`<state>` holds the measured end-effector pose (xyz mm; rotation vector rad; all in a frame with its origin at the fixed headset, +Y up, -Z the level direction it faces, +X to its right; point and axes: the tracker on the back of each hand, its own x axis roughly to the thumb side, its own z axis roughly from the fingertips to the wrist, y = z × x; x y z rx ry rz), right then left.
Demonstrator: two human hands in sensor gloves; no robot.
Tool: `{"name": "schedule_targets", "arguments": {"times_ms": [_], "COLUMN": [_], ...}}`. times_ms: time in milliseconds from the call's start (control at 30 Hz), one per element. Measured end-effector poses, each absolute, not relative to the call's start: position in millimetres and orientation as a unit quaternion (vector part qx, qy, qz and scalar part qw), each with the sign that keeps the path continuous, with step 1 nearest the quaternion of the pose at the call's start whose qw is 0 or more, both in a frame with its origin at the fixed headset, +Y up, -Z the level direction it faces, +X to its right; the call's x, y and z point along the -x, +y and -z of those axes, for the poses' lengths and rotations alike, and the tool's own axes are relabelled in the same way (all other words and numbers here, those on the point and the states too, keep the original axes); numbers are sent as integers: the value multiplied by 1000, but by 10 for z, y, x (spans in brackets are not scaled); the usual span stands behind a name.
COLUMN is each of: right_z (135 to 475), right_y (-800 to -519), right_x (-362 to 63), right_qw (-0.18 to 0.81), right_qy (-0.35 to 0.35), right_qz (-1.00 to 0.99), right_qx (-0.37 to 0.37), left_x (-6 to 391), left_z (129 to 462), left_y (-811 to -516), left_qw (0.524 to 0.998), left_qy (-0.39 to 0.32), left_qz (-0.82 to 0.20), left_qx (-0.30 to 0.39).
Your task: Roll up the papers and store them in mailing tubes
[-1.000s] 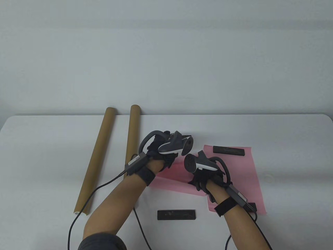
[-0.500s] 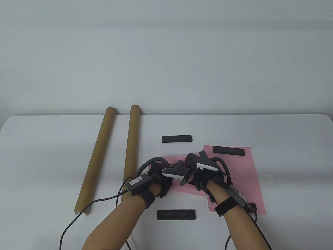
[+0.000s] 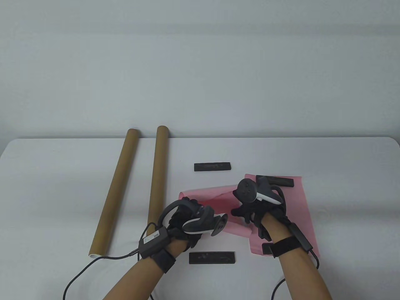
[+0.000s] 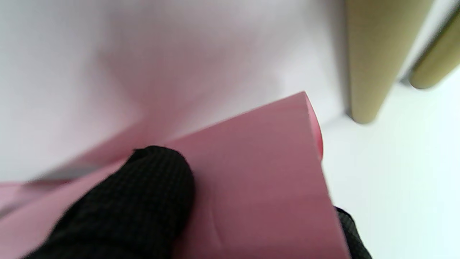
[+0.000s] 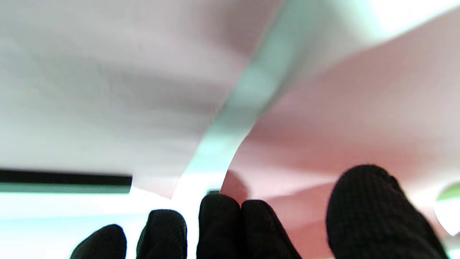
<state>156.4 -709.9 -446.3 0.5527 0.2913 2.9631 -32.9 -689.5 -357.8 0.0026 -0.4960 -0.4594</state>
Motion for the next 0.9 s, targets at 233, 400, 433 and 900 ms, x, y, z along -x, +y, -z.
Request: {"name": "schedule_targets", "arguments": {"times_ms": [233, 400, 433, 900], "right_z": [3955, 3403, 3307, 2753], "right_y": [-6449, -6451, -6487, -6665], "right_x": [-1571, -1368, -1325, -1219], "right_qw": [107, 155, 153, 59], "right_qy": [49, 80, 93, -114], "right_qz": [-967, -929, -924, -942], "right_qx": [-225, -325, -338, -311], "left_x": [588, 756, 779, 860], "left_z": [3054, 2967, 2938, 2679], "left_y": [-6820, -6818, -6817, -6783], "left_qw": [953, 968, 969, 948], "left_qy": [-215, -184, -186, -252], "left_qz": [199, 137, 125, 107], "left_qx": [-68, -100, -108, -164]}}
